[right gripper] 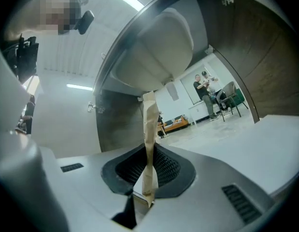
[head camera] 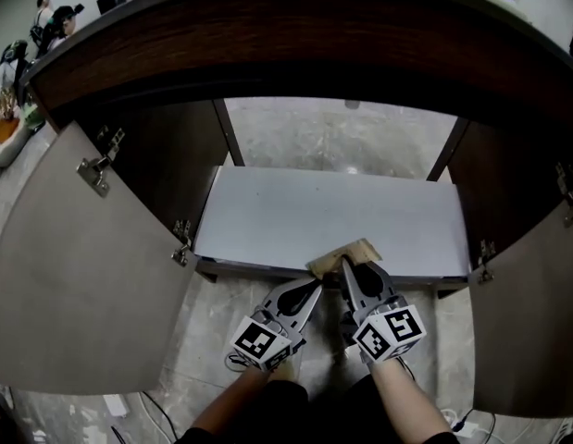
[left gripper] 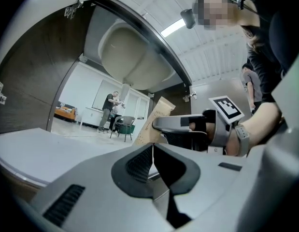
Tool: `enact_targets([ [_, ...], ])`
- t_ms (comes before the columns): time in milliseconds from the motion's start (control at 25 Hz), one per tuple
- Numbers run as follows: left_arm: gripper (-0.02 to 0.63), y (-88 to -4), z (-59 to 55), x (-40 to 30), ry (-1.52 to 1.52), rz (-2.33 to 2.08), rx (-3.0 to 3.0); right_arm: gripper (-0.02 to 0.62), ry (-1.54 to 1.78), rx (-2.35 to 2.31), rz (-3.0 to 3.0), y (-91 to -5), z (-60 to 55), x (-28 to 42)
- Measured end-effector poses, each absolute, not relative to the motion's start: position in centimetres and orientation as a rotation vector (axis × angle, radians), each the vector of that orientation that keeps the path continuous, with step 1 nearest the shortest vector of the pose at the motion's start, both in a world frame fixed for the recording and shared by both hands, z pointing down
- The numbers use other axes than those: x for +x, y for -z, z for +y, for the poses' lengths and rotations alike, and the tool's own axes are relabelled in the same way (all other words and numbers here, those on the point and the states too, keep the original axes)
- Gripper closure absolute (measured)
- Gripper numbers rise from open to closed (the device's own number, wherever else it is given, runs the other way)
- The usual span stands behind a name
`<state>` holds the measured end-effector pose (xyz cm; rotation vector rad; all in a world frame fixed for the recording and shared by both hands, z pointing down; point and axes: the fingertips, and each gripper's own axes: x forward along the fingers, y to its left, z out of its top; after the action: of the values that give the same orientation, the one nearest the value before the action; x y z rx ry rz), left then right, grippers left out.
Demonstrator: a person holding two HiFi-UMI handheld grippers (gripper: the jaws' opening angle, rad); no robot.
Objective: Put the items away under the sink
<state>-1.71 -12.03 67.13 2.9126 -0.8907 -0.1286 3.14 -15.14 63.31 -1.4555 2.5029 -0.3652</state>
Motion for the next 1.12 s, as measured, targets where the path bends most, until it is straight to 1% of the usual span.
enact_targets([
  [280,0.595,-70.4,-12.1,-0.7,0.057,-0.835,2.809,0.540,0.510,-1.470,2.417,-66.0,-16.6,3.3],
  [440,0.594,-71.1,-13.4,-1.7,0.140,-0.890,2.697,0.540,0.612,-1.481,2.343,-67.0,-17.3,3.9],
  [600,0.595,-71.7,-13.9,-2.0,0.153,-0.900,2.651,0.540,0.698,-1.487,2.272,-67.9,-17.6,4.6],
  [840,0.595,-71.5,-14.6,-0.5,0.135,-0.863,2.641,0.537,0.677,-1.572,2.357,-68.7,-18.2,4.1],
  [1000,0.595,-71.4,-14.8,0.1,0.127,-0.836,2.640,0.501,0.628,-1.673,2.434,-69.6,-18.6,4.2],
  [1120,0.595,-71.3,-15.3,0.0,0.128,-0.853,2.624,0.468,0.655,-1.712,2.435,-70.2,-18.9,4.6],
])
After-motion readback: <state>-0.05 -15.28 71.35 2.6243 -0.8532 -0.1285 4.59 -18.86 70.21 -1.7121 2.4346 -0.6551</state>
